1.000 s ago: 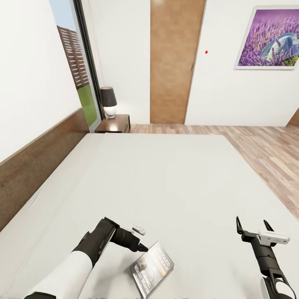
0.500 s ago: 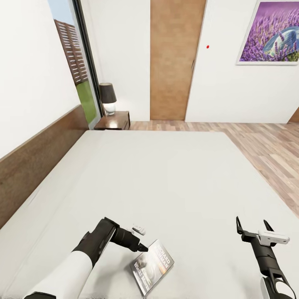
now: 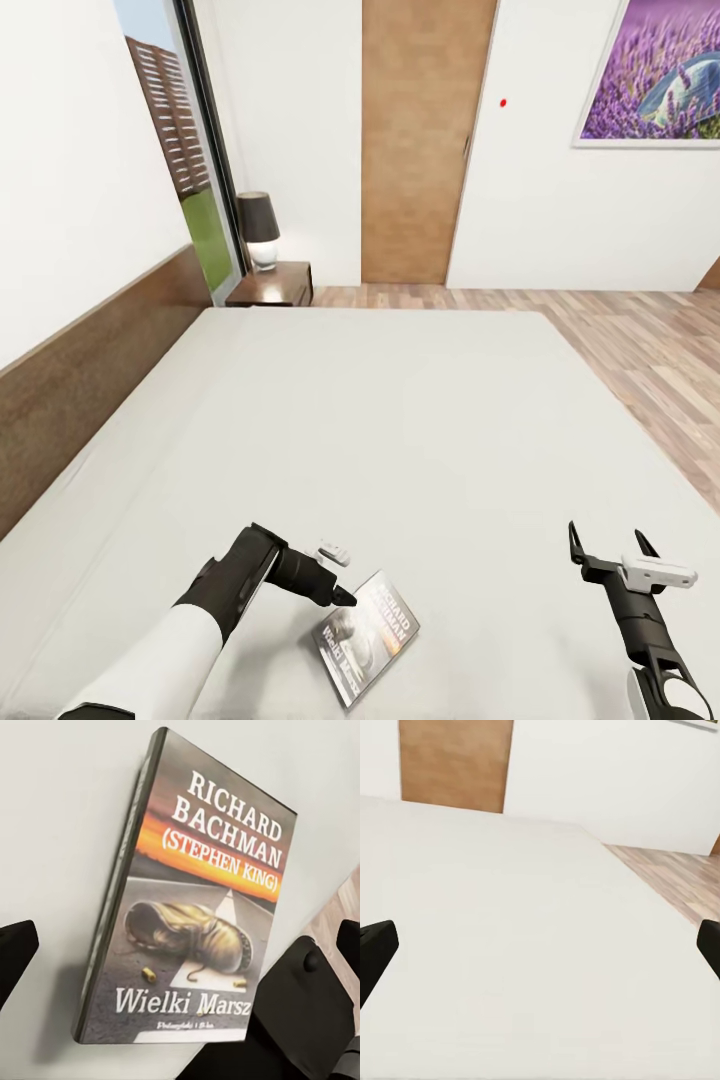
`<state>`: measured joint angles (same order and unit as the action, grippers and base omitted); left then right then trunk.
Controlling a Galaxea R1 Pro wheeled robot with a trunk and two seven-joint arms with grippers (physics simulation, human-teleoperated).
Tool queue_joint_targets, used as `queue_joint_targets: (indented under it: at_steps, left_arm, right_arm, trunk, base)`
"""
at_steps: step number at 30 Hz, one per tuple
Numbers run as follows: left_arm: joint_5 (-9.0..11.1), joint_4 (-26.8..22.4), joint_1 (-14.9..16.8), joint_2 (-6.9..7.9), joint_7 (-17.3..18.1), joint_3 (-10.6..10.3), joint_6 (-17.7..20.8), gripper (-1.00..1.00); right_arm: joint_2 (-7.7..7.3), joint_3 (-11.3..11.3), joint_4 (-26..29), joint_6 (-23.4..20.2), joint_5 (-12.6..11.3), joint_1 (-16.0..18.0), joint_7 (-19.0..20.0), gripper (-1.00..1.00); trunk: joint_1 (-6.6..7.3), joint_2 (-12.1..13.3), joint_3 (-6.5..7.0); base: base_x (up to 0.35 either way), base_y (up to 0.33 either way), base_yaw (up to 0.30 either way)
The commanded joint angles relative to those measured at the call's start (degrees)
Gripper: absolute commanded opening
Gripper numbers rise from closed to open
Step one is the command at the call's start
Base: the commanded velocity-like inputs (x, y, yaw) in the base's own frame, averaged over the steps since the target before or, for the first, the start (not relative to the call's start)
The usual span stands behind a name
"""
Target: In the bedroom, move the book from the bed onto either nightstand, and place the two sandals side by side next to the bed.
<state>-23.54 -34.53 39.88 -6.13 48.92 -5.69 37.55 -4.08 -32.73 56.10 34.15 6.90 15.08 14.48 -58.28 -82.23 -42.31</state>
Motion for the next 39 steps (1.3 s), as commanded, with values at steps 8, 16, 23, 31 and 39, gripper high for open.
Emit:
queue_joint_targets:
  at_steps: [8,16,23,31,39]
  left_arm:
    - [-0.5,-0.1,0.0,-0.02,0.4,0.1,0.2,1.0]
    - [-0.5,-0.1,0.0,-0.02,0.4,0.1,0.2,1.0]
    - [-0.5,-0.1,0.0,-0.02,0.4,0.1,0.2,1.0]
    - [-0.5,-0.1,0.0,-0.02,0.4,0.1,0.2,1.0]
    - [-0.5,-0.1,0.0,-0.02,0.4,0.1,0.2,1.0]
  right_arm:
    - [0.03,-0.2,0.0,0.2,0.5,0.1,0.2,1.0]
    - [0.03,-0.2,0.0,0.2,0.5,0.0,0.2,1.0]
    - [0.03,-0.2,0.0,0.2,0.5,0.0,0.2,1.0]
    - [0.03,-0.2,0.0,0.2,0.5,0.0,0.2,1.0]
    - [0.03,-0.2,0.0,0.2,0.5,0.0,0.2,1.0]
  trunk:
    - [-1.76,-3.2,-1.49]
    - [-2.42,-4.5,-2.03]
    - [-2.42,-4.5,-2.15]
    - [-2.42,-4.5,-2.81]
    - [-2.42,-4.5,-3.52]
  base:
    - [0.0,0.0,0.0]
    - [0.0,0.0,0.0]
    - [0.0,0.0,0.0]
    - [0.0,0.0,0.0]
    - [0.0,0.0,0.0]
